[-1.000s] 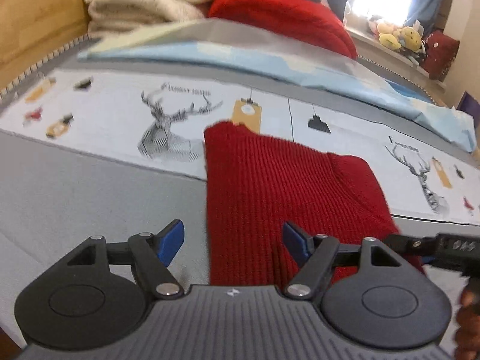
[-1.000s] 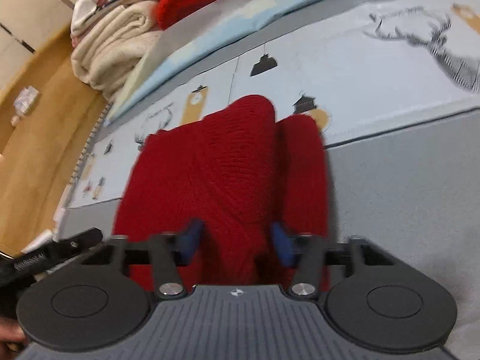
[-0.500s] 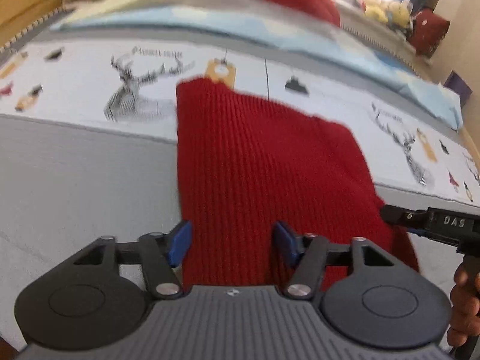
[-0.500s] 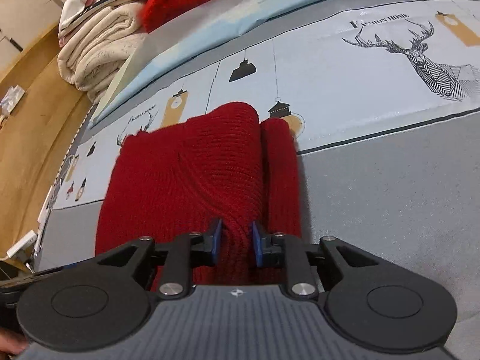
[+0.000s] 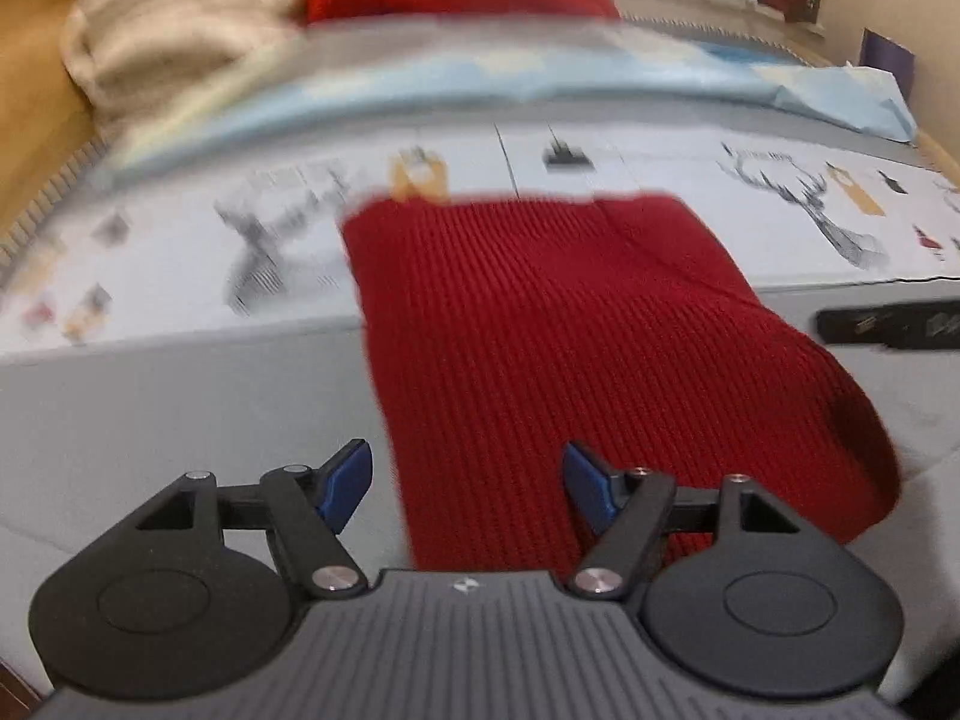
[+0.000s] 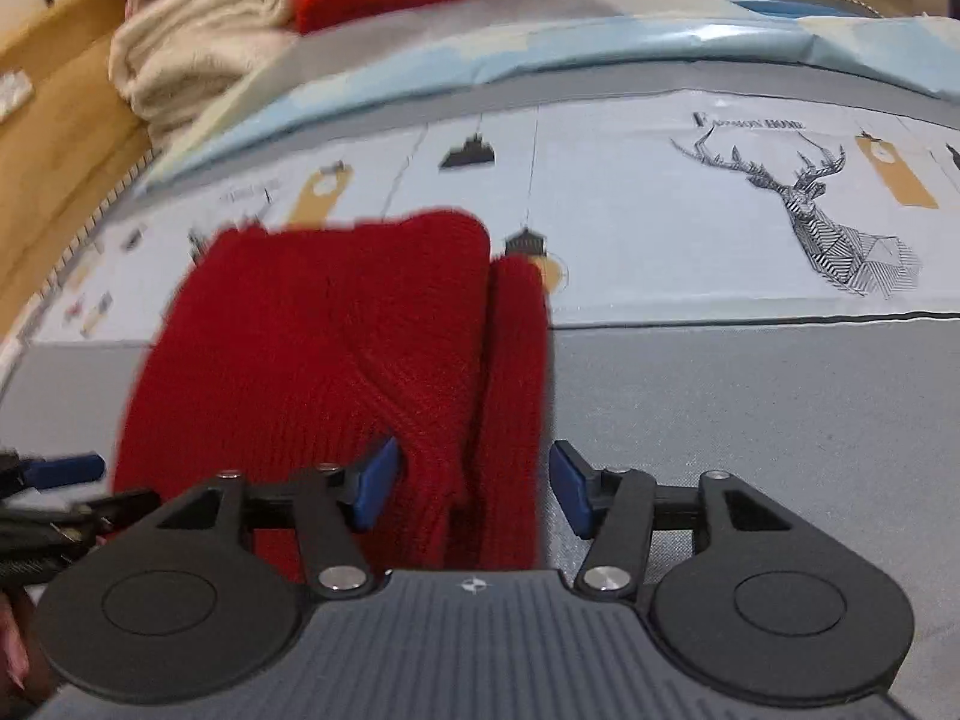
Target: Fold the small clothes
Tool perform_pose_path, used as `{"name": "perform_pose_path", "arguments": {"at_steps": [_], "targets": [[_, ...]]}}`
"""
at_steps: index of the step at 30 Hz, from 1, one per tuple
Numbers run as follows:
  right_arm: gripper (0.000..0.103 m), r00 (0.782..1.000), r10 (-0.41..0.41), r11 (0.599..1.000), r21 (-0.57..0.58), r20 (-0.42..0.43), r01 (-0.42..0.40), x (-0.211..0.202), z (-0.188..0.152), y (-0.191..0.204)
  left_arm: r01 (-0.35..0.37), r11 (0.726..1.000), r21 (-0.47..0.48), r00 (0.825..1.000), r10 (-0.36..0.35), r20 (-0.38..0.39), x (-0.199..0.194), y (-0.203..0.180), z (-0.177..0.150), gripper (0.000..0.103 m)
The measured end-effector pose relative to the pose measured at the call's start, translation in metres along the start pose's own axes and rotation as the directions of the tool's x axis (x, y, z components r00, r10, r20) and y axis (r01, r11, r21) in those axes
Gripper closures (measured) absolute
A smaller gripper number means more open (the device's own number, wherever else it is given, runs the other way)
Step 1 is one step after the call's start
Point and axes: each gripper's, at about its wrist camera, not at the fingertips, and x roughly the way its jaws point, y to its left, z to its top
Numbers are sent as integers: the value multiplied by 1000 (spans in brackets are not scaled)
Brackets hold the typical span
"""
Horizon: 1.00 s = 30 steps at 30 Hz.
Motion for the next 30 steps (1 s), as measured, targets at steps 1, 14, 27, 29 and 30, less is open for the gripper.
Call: {"name": "perform_pose_path", "arguments": {"at_steps": [1,14,27,29,30], "targets": [[48,999,-8,1000,-29,37,9,-12,0,3,-21,1000,14,999,20,37,-8,-1,0,27],[36,934,-22,994,-88,355,57,-169,-82,20,14,991,-133,987,7,159,-139,-22,-68,4],[17,949,-33,984,-155,312,85,-180,-128,56,-12,980,-197,983,48,177,-165,-51,-99,0],[17,951,-40,982,-163,305,94,-175,-129,59,12,973,-230,987,25,158,-157,-47,-98,0],[17,953,-42,982,-164,299,95,-173,-128,60,20,968,-249,988,19,152,-154,-45,-98,0]]}}
